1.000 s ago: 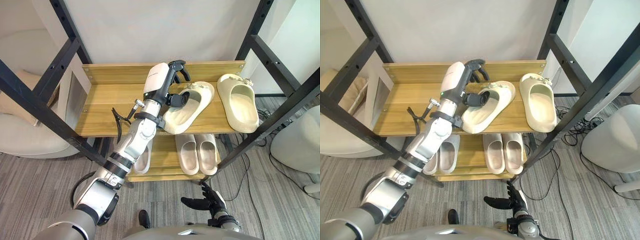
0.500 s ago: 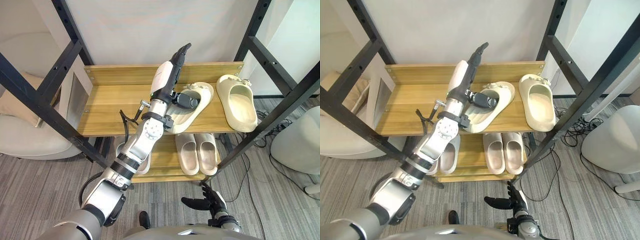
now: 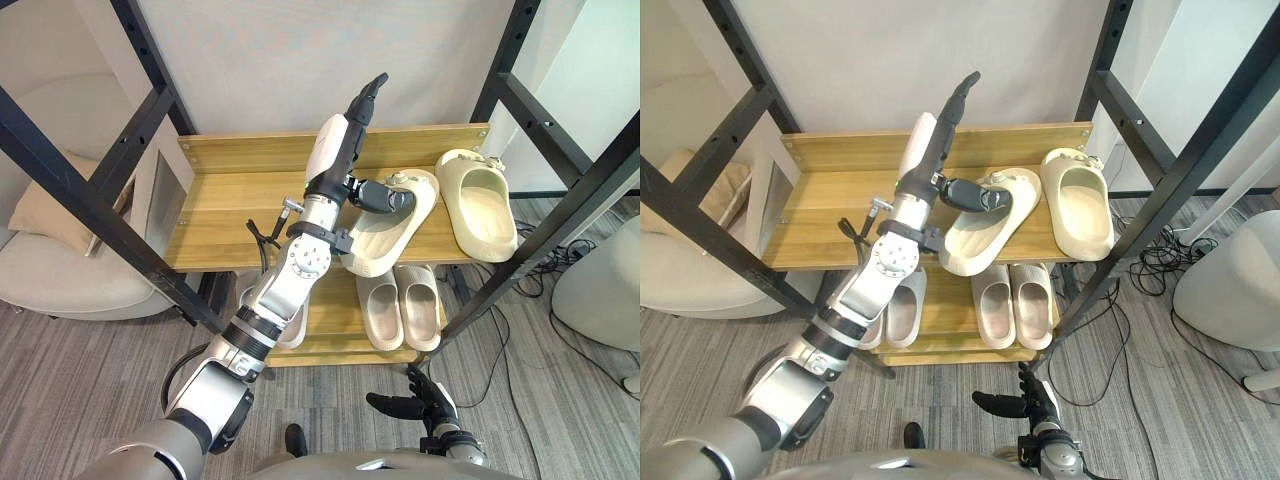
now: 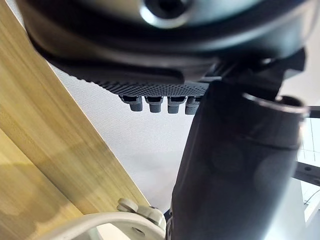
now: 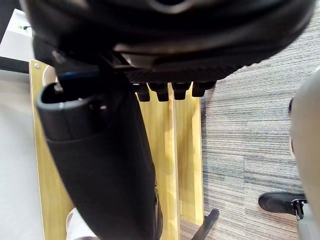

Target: Organize the slippers on the shoe rack

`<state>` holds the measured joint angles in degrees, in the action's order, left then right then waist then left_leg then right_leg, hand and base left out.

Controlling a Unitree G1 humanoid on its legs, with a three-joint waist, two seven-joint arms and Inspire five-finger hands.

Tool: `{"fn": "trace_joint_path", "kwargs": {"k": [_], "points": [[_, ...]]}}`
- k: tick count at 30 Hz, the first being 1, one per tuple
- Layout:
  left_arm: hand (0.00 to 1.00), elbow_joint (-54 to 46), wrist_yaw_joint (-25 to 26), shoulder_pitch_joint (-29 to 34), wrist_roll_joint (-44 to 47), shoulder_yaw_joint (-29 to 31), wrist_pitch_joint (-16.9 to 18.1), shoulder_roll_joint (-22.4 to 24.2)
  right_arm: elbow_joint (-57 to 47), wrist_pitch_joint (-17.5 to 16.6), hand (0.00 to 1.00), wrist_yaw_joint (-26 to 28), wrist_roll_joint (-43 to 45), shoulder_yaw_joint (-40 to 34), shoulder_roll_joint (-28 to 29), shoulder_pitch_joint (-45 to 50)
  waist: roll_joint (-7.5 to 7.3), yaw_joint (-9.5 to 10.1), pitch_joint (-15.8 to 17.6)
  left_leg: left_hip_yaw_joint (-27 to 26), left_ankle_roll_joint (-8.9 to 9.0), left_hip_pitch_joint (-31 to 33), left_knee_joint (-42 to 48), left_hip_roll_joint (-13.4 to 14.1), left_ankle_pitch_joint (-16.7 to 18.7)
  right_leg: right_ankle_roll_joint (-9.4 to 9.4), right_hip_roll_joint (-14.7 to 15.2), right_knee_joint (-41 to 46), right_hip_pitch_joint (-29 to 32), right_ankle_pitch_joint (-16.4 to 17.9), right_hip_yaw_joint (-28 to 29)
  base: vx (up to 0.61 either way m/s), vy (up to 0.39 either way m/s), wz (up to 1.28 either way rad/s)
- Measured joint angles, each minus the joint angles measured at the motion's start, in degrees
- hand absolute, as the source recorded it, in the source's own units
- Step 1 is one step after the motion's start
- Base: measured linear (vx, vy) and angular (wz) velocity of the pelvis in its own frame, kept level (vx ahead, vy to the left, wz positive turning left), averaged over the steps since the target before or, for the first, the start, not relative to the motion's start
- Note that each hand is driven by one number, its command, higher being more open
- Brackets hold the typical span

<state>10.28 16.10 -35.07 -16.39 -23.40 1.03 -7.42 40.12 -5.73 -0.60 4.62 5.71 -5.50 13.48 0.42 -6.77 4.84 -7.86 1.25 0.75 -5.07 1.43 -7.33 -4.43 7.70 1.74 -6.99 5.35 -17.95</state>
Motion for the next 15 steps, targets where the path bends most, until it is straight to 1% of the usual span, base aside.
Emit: {"fn": "trace_joint_path", "kwargs": {"k": [8, 11, 15], "points": [[1.00, -0.4, 0.0, 0.0, 1.2, 0.1, 0.0, -0.1, 0.2, 0.0, 1.00, 0.0, 0.0, 0.0, -0.1, 0.0, 0.03, 0.28, 0.0, 0.4, 0.01, 0.0, 0.0, 0.0, -0.1, 0.02, 0.0, 0.0, -0.1, 0.0, -0.4, 0.00, 0.000, 0.02], [1.00, -2.8, 0.0, 0.8, 1.9, 0.4, 0.1, -0.2, 0.2, 0.0, 1.00, 0.0, 0.0, 0.0, -0.1, 0.0, 0.05, 0.37, 0.0, 0.4, 0.01, 0.0, 0.0, 0.0, -0.1, 0.02, 0.0, 0.0, -0.2, 0.0, -0.4, 0.00, 0.000, 0.00], [1.00, -6.2, 0.0, 2.7, 3.2, 2.4, 0.7, -0.1, 0.2, 0.0, 1.00, 0.0, 0.0, 0.0, -0.1, 0.0, 0.18, 0.48, -0.1, 0.4, 0.02, 0.0, 0.0, 0.0, -0.1, 0.03, 0.0, 0.0, -0.2, 0.0, -0.5, 0.00, 0.000, 0.00]]}}
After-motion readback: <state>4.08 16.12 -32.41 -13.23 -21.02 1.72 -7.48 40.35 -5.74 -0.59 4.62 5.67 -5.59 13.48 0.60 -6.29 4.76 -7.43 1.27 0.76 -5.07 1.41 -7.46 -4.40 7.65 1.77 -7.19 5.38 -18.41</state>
